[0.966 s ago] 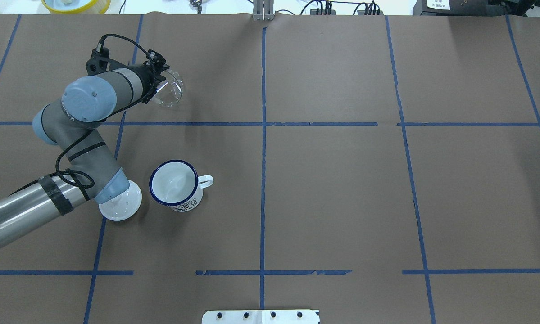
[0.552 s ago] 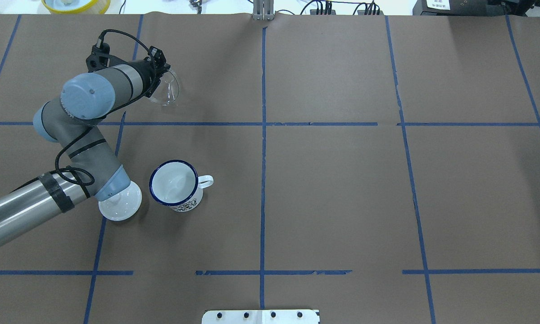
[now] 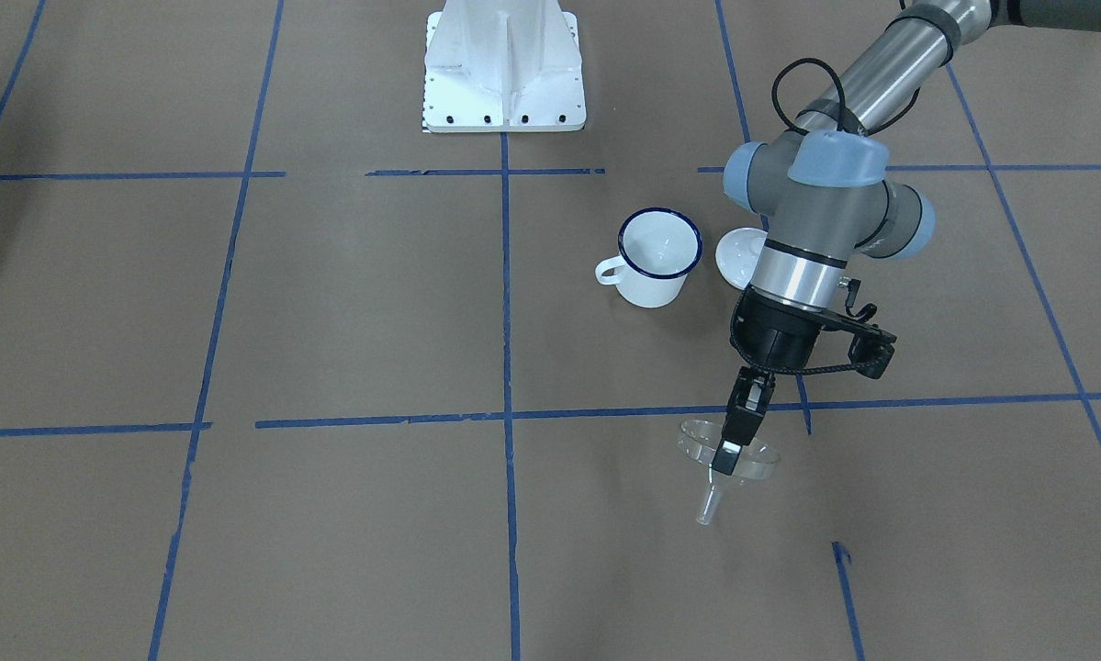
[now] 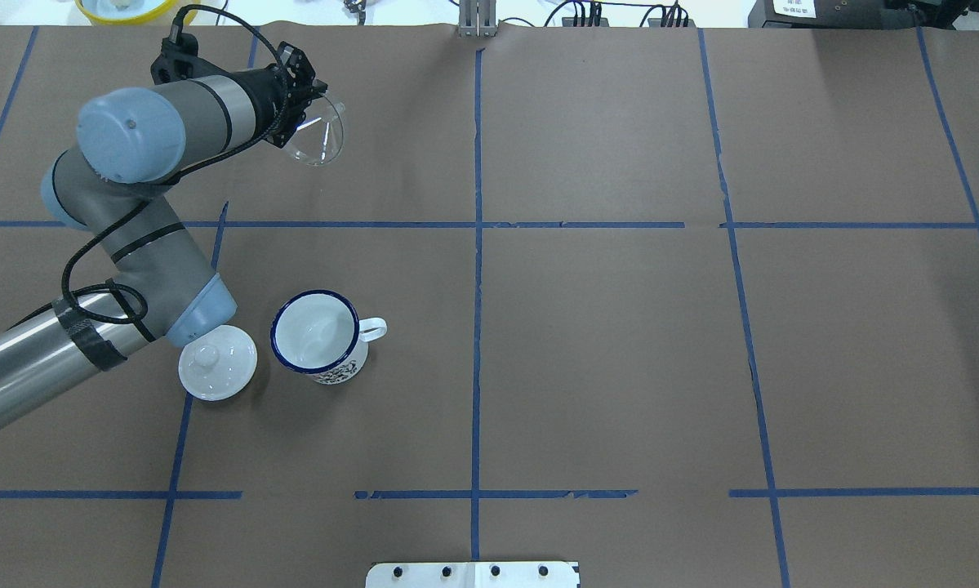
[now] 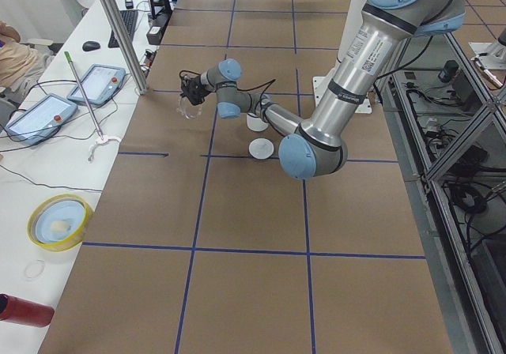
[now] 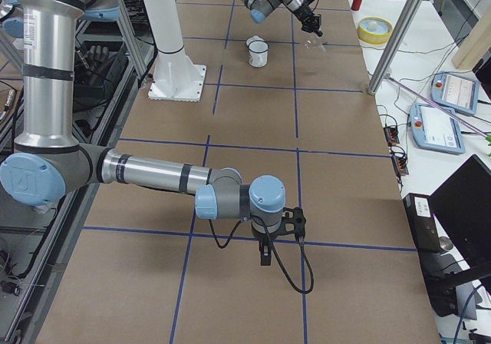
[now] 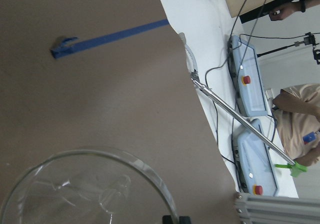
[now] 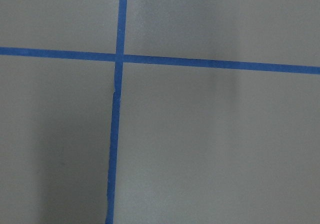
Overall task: Place funnel on cup
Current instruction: 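Lift the glass funnel and carry it over the open mug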
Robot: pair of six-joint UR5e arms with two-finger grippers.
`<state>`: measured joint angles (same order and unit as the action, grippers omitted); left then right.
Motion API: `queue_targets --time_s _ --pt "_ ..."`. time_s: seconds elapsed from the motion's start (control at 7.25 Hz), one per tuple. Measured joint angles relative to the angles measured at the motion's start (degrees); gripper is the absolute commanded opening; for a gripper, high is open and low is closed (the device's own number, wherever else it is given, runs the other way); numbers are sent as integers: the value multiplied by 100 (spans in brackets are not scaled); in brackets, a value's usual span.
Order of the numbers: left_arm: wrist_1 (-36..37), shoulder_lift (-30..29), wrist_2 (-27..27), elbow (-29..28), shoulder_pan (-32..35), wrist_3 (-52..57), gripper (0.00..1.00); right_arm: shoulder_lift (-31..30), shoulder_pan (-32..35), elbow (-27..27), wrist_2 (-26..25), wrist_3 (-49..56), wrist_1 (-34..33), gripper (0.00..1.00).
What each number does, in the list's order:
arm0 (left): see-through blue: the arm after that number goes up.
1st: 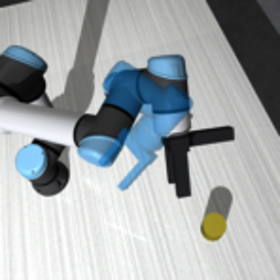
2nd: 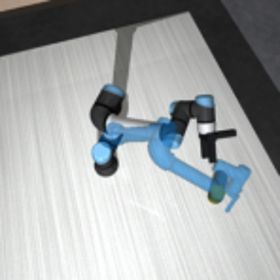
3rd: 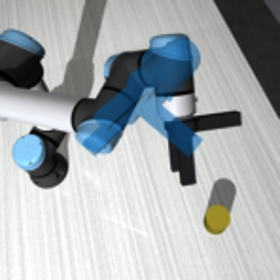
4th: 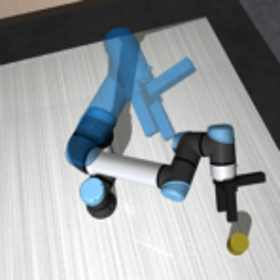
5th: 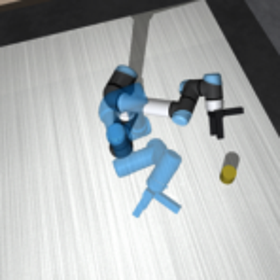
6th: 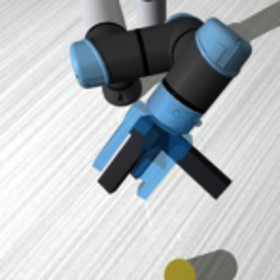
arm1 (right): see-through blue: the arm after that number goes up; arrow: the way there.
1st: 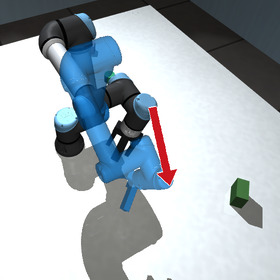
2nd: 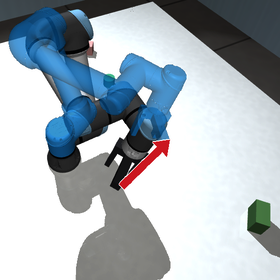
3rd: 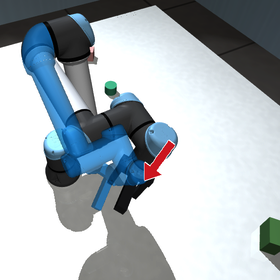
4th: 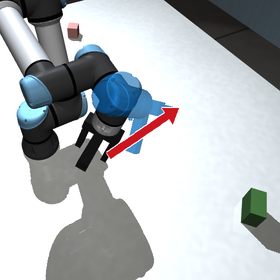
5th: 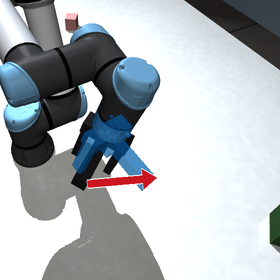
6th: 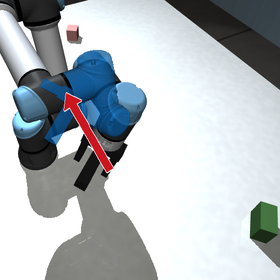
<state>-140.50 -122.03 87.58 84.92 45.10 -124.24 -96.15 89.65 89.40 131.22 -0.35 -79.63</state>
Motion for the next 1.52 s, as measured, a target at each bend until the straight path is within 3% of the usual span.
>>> queue_targets --time_s 0.41,0.69,1.1,1.24,1.52 --pt "2469 -144 879 1911 7 900 0 0 0 -1 0 0 0 100" --pt "4731 -632 1475 2613 -2 1948 0 0 0 0 0 0 0 100" --pt "7563 -1541 2221 2649 -26 3980 0 0 0 5 0 0 0 100" --pt "8100 -1734 2365 2406 -34 4635 0 0 0 5 0 0 0 100" --pt "8250 -1731 2531 1994 -181 5403 0 0 0 5 0 0 0 100"
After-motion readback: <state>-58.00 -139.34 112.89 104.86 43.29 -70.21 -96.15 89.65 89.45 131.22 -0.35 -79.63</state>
